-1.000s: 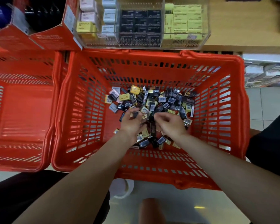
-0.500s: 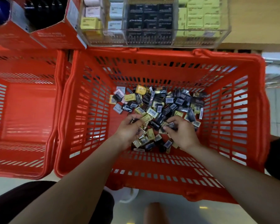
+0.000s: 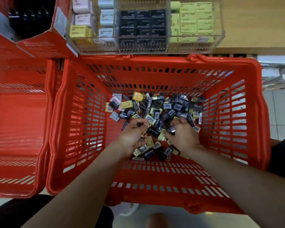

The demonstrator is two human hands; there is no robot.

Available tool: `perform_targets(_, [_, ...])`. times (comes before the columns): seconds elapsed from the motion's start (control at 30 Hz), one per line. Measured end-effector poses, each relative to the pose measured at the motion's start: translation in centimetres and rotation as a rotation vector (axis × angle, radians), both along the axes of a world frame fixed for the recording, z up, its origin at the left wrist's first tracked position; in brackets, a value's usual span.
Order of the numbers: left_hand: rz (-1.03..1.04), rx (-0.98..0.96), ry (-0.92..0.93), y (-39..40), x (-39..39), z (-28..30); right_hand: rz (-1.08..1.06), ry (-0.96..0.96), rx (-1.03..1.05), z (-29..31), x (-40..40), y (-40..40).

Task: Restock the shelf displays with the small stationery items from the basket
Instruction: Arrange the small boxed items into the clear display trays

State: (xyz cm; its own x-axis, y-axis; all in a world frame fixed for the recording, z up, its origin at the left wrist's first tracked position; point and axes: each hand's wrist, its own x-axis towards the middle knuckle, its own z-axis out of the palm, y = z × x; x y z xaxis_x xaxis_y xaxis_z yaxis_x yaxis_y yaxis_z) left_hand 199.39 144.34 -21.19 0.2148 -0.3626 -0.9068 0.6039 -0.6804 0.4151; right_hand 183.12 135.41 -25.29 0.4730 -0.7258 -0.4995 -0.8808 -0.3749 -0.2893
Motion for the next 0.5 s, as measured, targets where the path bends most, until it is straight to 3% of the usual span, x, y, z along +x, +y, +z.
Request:
perform_targets(0.2, [-0.062,-0.099,0.072,-1.7,-0.2,2.8,-0.261,-0.264,0.143,2.0,-0.8,-1.5])
perform_targets(0.37, [-0.100,-0.343,0.086,-3.9,1.0,10.3,-0.490,-0.666,0.370,11.0,0.1,-4.1])
perform_targets(0.43, [-0.168,-0.428,0.018,-4.2,1.4,14.8,-0.415,-0.788,0.290,16.1,0.9,-4.9])
perform_targets(0.5, [-0.231,-0.498,-0.081,-4.4,2.0,19.6,-0.226,-0.830,0.068,21.6,1.7,-5.9])
